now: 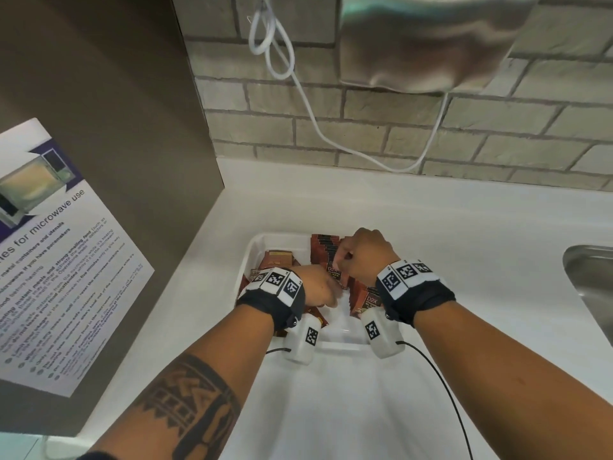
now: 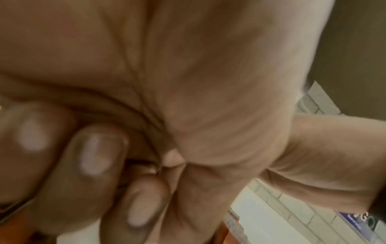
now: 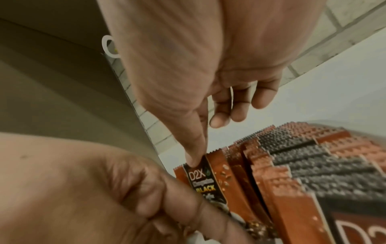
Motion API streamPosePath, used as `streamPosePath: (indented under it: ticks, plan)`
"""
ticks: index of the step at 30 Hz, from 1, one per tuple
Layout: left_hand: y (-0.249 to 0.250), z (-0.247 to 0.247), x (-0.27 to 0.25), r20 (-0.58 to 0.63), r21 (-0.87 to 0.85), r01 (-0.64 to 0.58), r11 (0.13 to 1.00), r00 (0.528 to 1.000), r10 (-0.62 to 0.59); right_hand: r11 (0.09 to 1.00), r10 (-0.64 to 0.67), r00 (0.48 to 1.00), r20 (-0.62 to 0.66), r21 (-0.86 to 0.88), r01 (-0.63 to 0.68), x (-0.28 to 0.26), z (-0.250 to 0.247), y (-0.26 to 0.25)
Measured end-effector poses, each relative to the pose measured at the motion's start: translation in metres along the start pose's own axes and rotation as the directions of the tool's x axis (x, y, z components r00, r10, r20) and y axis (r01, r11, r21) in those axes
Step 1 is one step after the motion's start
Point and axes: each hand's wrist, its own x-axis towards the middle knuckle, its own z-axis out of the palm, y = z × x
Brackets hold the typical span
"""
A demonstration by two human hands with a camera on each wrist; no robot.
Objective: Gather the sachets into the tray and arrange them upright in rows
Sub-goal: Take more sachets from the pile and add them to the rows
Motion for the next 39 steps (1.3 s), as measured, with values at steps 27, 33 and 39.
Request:
streamPosePath:
  ticks: [27,33,39]
  plan:
    - [0.0,-0.003,0.014,0.059,-0.043,0.057,0.997,0.997,-0.055,0.997,0.005,1.0,-0.026,0.083,-0.003,0.015,-0.004,0.014]
    - [0.0,-0.006,0.009,0.021,-0.101,0.06,0.993,0.998,-0.058,0.992,-0.002,0.998,-0.066,0.123,0.01,0.009,-0.01,0.015]
    - [-0.017,-0.022,-0.013,-0.151,-0.054,0.039,0.998,0.987,-0.047,0.97,-0.083,0.983,-0.166,0.211,0.117,-0.024,-0.022,0.01]
